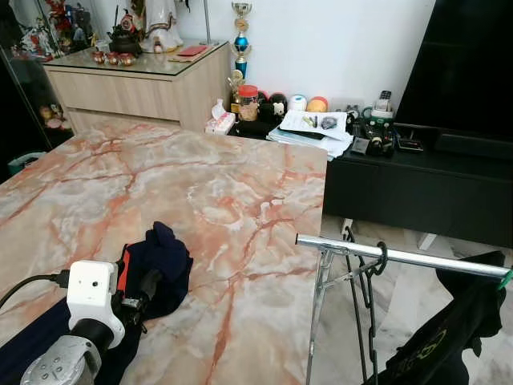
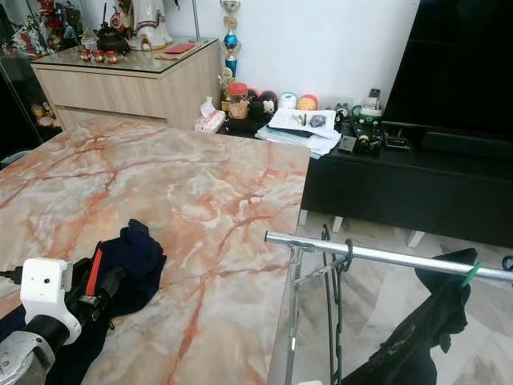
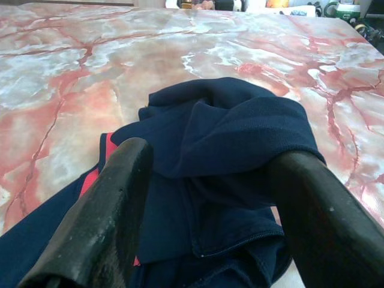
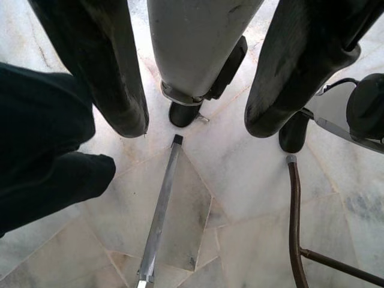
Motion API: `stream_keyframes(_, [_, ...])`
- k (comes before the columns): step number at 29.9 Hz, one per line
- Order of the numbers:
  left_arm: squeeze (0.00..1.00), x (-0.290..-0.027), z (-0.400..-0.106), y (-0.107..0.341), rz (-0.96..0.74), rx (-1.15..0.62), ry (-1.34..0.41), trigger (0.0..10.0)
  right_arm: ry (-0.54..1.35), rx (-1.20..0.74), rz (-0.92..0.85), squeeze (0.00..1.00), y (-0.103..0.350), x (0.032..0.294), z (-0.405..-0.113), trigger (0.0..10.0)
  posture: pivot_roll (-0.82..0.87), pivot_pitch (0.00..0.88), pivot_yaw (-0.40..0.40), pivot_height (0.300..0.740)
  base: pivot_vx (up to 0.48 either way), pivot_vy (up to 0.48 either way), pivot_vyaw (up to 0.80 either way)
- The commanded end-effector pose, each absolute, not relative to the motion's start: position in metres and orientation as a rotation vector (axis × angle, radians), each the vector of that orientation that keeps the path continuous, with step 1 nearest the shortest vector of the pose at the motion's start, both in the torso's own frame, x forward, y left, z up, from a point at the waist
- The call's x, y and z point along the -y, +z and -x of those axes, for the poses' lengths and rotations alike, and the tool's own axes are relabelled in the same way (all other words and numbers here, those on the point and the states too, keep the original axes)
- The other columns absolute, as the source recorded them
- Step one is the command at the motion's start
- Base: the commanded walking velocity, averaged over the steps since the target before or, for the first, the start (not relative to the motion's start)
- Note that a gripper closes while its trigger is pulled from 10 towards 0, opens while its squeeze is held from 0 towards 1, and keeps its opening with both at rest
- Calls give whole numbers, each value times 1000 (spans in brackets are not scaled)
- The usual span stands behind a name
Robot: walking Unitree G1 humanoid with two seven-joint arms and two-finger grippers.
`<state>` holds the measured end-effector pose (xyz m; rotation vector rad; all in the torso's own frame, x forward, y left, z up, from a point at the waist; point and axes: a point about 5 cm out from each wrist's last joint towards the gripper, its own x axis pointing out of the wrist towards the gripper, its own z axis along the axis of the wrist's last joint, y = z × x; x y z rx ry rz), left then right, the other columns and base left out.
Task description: Hang hanger
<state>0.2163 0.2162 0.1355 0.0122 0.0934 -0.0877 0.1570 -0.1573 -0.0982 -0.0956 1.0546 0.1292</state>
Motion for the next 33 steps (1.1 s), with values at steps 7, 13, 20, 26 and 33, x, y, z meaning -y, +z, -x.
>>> stream_keyframes(7, [0, -218, -217, 137, -11, -87, -80, 10000, 125, -1045, 94, 0, -97, 156, -159, 10000, 254, 27, 5, 740, -34, 0, 0])
stream_keyframes(13, [0, -219, -217, 138, -11, -83, -79, 10000, 126, -1042, 94, 0, -97, 156, -161, 10000, 254, 32, 4, 740, -255, 0, 0])
stream_keyframes(20, [0, -218, -218, 138, -10, -83, -85, 10000, 123, -1041, 94, 0, -97, 156, -161, 10000, 254, 32, 5, 740, -283, 0, 0])
stream_keyframes(26, [0, -217, -220, 141, 2, -72, -86, 10000, 124, -1040, 93, 0, -96, 156, -162, 10000, 257, 39, 5, 740, -299, 0, 0])
stream_keyframes(33, [0, -217, -218, 139, 0, -76, -85, 10000, 126, -1043, 95, 0, -97, 156, -160, 10000, 258, 22, 4, 740, -298, 0, 0])
